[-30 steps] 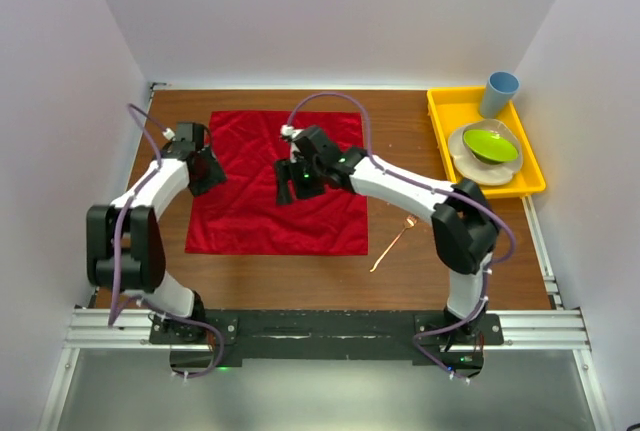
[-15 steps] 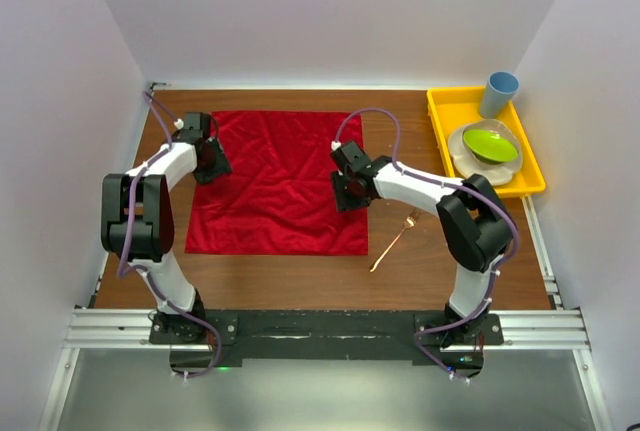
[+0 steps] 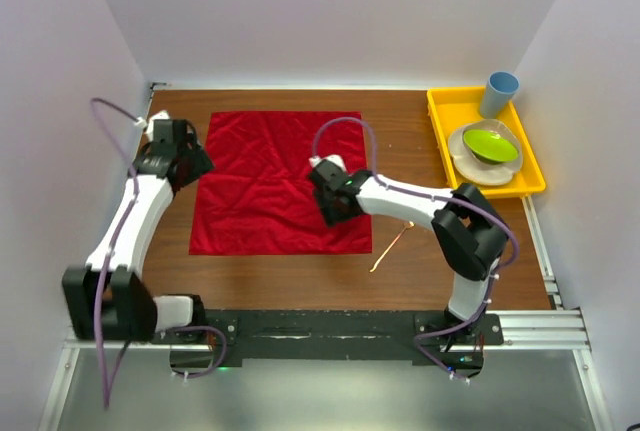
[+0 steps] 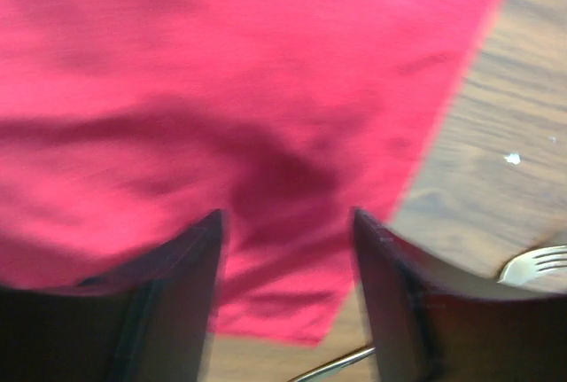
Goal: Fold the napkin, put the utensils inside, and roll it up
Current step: Flatten the napkin out
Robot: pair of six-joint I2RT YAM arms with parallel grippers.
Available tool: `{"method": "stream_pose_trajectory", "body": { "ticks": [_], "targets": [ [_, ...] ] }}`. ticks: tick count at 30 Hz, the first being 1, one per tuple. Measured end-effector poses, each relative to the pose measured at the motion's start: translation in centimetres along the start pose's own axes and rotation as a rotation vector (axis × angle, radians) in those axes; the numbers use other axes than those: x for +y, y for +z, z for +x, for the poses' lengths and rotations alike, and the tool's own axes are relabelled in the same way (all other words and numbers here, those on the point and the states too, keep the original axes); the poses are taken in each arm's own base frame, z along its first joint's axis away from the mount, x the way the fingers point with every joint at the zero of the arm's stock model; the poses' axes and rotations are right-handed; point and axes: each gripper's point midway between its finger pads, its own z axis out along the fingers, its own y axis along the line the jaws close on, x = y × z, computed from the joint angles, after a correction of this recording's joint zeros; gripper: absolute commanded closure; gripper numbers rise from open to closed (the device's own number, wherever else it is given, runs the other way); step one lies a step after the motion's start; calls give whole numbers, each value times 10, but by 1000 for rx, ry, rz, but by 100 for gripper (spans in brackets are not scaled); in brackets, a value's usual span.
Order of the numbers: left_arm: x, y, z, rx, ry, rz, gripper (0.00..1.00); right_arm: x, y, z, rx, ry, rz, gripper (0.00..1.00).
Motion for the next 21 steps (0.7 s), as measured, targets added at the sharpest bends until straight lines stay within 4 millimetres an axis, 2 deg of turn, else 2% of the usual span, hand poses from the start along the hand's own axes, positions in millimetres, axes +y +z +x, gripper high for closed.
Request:
{"method": "stream_pose_trajectory", "body": {
  "ticks": [2,3,5,7,9,11,12,15,21],
  "targets": [
    [9,-29,-8,-74,-64,1,22,32,-19,-11,-59,-75,-40,28],
    [14,-39,-6,-93,-91,5,23,49,-30,-18,-92,-100,-74,28],
    [26,-49,12,-84,-141,-8,25,82,-53,-29,-146,-123,-162,28],
    [43,-46,42,-24,-184,-62,25,98,-74,-35,-182,-114,-243,28],
    [61,-36,74,55,-223,-133,29,97,-90,-41,-209,-83,-287,28],
    [79,-30,99,118,-257,-200,39,90,-102,-45,-234,-51,-309,28],
    [87,-28,109,142,-277,-232,40,86,-107,-44,-242,-36,-318,28],
    [100,-26,125,164,-332,-275,41,75,-116,-36,-251,-13,-332,27],
    [103,-19,137,167,-392,-283,48,67,-118,-13,-233,-18,-355,27]
  ]
}}
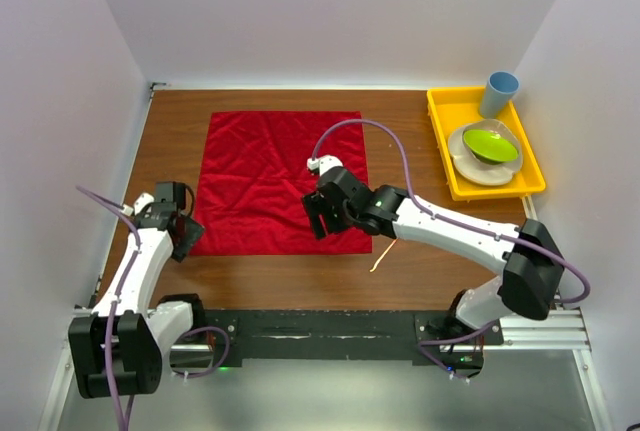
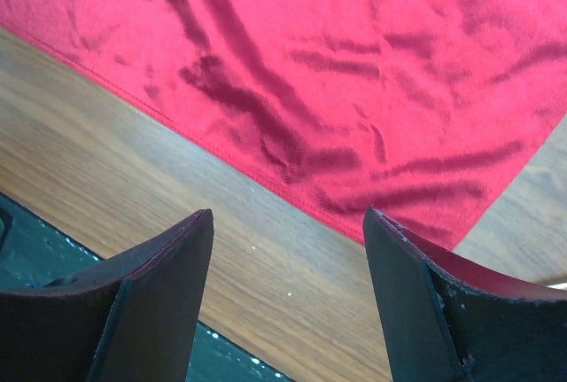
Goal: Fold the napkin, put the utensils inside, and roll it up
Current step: Flatten the napkin out, then fold the napkin
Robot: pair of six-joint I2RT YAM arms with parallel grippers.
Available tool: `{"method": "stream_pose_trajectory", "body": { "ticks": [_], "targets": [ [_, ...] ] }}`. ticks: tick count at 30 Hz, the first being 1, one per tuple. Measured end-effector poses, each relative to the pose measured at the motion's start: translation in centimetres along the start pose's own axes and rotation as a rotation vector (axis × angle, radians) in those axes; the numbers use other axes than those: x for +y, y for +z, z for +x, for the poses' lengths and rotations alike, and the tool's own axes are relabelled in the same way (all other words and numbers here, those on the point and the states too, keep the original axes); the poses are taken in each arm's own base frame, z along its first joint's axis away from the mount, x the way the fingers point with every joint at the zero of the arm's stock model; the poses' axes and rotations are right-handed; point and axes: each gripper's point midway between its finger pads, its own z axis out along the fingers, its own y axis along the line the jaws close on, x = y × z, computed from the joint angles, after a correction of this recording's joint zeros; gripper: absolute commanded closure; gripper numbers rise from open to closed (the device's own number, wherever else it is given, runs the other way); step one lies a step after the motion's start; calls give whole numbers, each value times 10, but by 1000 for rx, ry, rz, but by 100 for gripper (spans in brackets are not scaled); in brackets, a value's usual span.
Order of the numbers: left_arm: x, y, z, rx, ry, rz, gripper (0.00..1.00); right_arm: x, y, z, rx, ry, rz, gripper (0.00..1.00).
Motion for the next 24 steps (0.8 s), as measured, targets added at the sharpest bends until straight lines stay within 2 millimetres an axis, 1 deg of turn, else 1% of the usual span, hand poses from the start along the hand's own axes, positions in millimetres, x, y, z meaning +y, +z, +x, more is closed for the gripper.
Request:
{"method": "stream_pose_trajectory", "body": {
  "ticks": [1,2,6,12,17,20,21,24],
  "targets": [
    [2,3,4,13,-5,-6,52,-1,-1,2,-1,0,-1,27],
    [2,4,5,15,-8,-8,53,-2,-2,4,-3,-2,-4,27],
    [6,11,10,34,-21,-34,53,-5,-6,8,-17,-4,-11,27],
    [13,20,10,46,-50,-92,52,-6,-9,9,-29,-11,-16,27],
    [18,28,10,51,-79,-126,53,-9,-19,8,-60,-10,-26,27],
    [20,33,10,50,-89,-132,54,-9,-24,5,-80,-7,-34,27],
    [21,34,10,51,-92,-134,56,-9,-25,4,-84,-6,-36,27],
    [21,38,11,52,-91,-136,57,-9,-25,4,-89,-6,-38,27]
  ]
}}
